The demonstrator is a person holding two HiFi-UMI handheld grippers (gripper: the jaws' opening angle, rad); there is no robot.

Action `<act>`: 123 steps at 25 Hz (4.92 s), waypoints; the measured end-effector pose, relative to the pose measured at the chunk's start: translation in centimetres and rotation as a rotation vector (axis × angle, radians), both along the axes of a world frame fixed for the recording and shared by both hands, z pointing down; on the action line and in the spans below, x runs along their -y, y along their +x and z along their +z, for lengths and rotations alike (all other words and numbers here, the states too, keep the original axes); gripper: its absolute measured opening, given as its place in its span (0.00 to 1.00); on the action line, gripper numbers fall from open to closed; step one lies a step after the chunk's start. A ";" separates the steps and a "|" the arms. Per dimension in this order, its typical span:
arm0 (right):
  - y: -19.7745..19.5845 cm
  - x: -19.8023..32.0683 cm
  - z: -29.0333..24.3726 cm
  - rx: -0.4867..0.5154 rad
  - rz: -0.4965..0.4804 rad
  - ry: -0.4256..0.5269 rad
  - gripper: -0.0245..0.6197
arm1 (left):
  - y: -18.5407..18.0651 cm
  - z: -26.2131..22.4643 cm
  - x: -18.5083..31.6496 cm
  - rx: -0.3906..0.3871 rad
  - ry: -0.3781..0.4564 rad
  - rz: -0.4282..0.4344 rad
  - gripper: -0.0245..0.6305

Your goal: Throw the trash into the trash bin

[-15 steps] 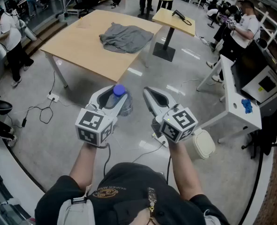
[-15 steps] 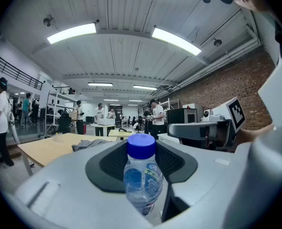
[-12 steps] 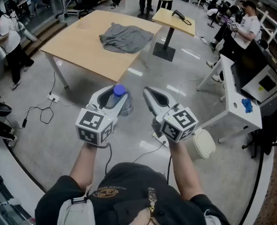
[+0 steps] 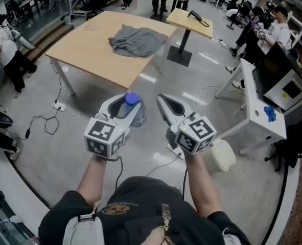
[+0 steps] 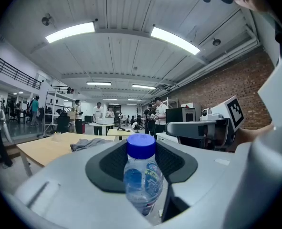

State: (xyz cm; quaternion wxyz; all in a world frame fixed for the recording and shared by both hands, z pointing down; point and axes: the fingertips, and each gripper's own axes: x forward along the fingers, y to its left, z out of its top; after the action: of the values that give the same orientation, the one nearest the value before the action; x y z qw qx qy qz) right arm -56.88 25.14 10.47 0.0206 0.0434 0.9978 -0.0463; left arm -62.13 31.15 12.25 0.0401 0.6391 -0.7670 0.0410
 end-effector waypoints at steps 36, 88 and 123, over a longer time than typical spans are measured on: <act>39.5 13.4 2.8 -0.032 0.954 -0.080 0.04 | 36.1 1.8 19.3 0.020 -0.039 0.985 0.33; 66.0 38.0 15.7 -0.161 1.086 -0.325 0.04 | 62.3 15.4 43.0 -0.101 -0.274 1.109 0.33; 70.5 45.9 70.4 -0.726 0.777 -0.763 0.04 | 71.8 51.2 46.7 -0.320 -0.760 0.886 0.33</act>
State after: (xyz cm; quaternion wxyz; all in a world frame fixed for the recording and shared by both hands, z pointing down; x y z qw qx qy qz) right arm 13.66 -20.77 80.85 -0.2883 -0.3491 0.7979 -0.3980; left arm 9.68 -15.55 63.41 0.3595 0.8369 -0.3440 0.2284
